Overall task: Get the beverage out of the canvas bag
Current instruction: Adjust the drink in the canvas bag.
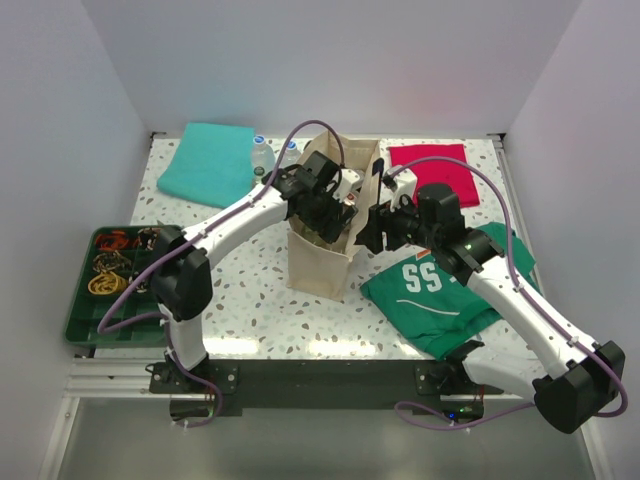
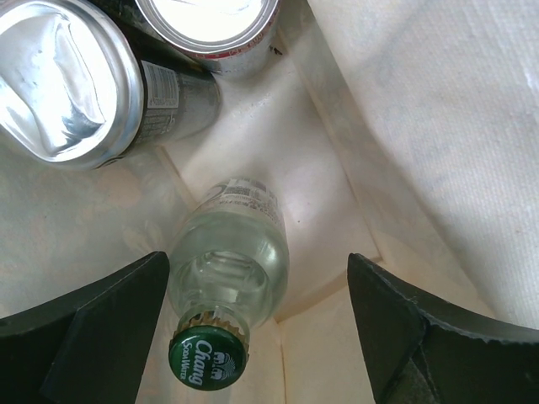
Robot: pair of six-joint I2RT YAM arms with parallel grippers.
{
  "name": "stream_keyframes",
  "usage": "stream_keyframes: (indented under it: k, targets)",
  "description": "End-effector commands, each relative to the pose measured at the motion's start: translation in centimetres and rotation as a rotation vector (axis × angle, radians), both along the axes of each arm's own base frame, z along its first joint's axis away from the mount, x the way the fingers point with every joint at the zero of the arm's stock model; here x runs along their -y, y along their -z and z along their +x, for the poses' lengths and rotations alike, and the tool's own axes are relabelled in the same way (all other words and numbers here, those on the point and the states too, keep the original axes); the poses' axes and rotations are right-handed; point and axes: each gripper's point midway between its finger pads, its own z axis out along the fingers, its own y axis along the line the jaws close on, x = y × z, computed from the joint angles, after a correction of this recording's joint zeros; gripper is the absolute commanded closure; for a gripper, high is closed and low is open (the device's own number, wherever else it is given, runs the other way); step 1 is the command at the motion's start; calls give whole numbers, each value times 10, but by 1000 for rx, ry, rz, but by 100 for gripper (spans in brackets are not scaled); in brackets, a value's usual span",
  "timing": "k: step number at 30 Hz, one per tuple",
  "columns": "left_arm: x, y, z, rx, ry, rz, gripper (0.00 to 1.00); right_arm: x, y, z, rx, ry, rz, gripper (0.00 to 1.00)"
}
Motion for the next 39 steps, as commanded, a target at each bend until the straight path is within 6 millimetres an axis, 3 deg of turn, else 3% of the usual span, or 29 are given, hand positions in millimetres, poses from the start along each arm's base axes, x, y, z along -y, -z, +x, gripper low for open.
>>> stream_keyframes:
  k: [1,8,13,39]
  targets:
    - [-1,-23,0,39,-10,-53,10,-4,-15,1,38,-15,23,38]
    - [1,-24,-1,37,-5,-58,31,-4,-16,2,40,-14,23,39]
    - [0,-22,-1,33,-5,-58,52,-4,-15,1,37,-17,22,38]
    - [-5,-20,-1,37,-18,-39,48,-2,-17,1,51,-8,23,38]
